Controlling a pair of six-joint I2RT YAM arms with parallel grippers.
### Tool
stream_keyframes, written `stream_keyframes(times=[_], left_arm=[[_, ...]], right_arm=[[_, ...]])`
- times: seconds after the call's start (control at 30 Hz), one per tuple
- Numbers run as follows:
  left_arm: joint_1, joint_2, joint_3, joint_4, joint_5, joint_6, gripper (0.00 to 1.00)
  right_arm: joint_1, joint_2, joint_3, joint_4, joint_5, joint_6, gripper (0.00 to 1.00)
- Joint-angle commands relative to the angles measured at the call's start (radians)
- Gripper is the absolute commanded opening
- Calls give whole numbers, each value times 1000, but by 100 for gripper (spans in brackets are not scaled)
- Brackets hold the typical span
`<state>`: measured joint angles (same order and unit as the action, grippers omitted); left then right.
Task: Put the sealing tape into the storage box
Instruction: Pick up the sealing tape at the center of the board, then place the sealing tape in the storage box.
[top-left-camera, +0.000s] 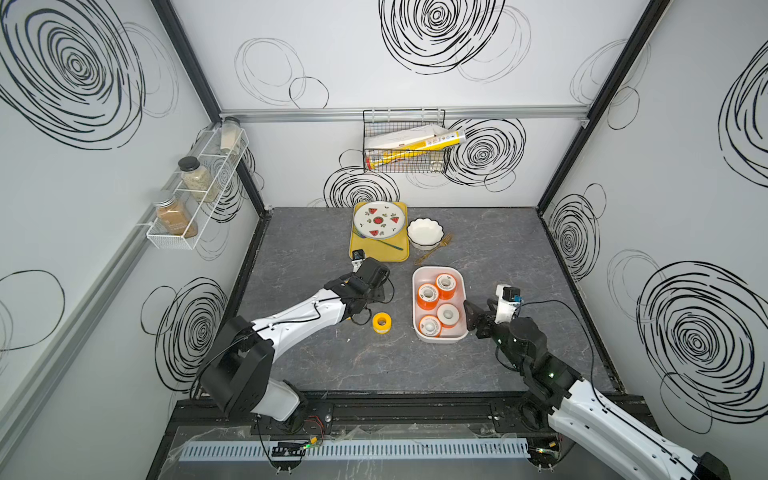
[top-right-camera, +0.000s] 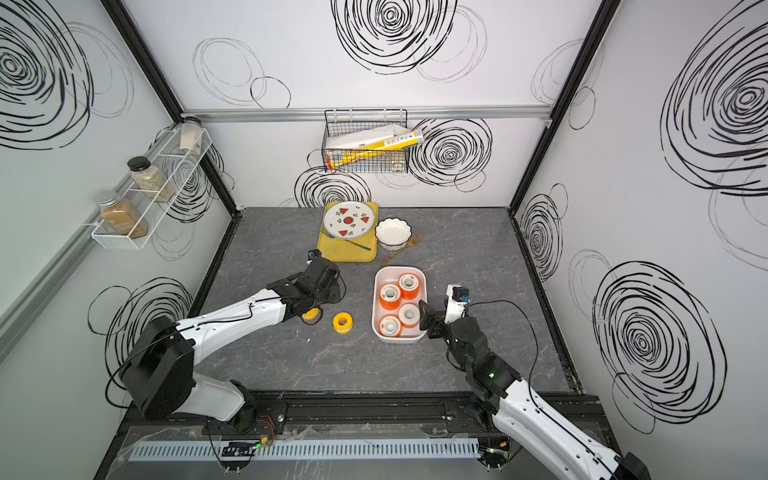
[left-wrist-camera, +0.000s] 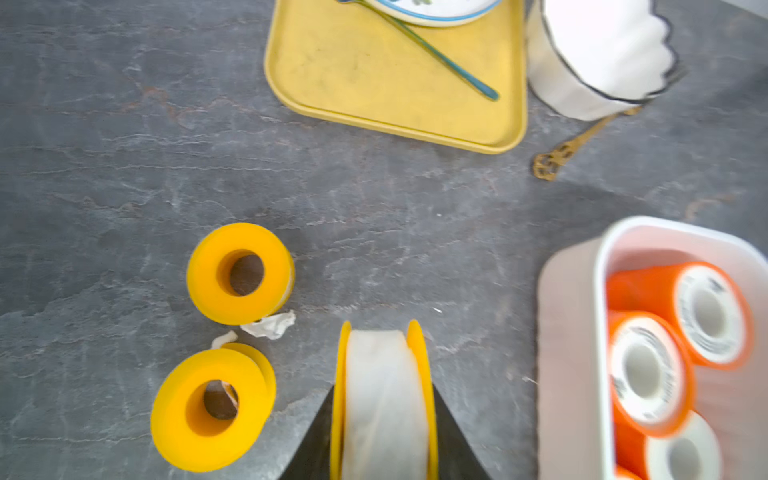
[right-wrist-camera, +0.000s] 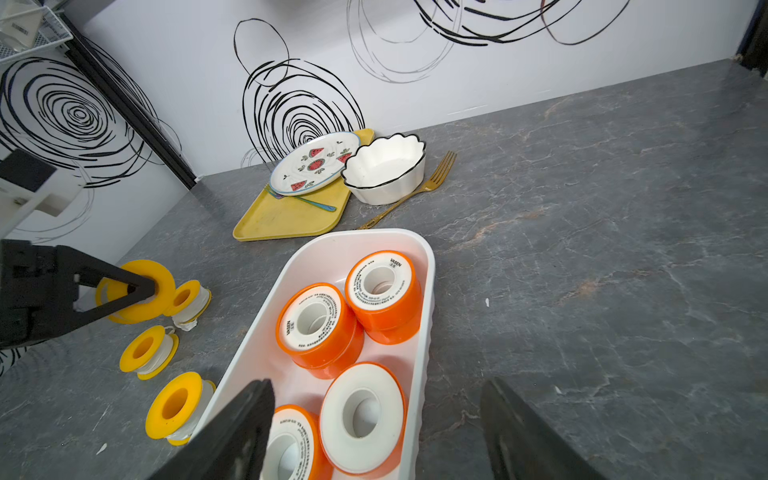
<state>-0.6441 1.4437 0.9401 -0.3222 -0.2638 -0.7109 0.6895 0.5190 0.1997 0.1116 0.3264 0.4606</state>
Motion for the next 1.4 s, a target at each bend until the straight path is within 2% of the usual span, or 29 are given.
stream_keyframes(times=[0.0,0.2,0.4,0.6,0.83,1.37], left_arm=[[-44,-68,-18,52,154,66,30],[-137,-88,14,111,332,110,30],[-203,-29,33,192,440,119,30],[-262,86,97,240,488,129,30],[-272,243,176,297,555,116,30],[-282,503,387,259,578,129,31]], right_arm=[[-1,-2,-2,9,19,7,82],[-1,-12,0,-10,47,21,81],[-1,-74,-14,-68,131,86,80],[-3,-163,-29,-120,190,130,78],[-2,-183,-32,-134,198,135,77],[-3,-189,-34,-132,194,133,77]])
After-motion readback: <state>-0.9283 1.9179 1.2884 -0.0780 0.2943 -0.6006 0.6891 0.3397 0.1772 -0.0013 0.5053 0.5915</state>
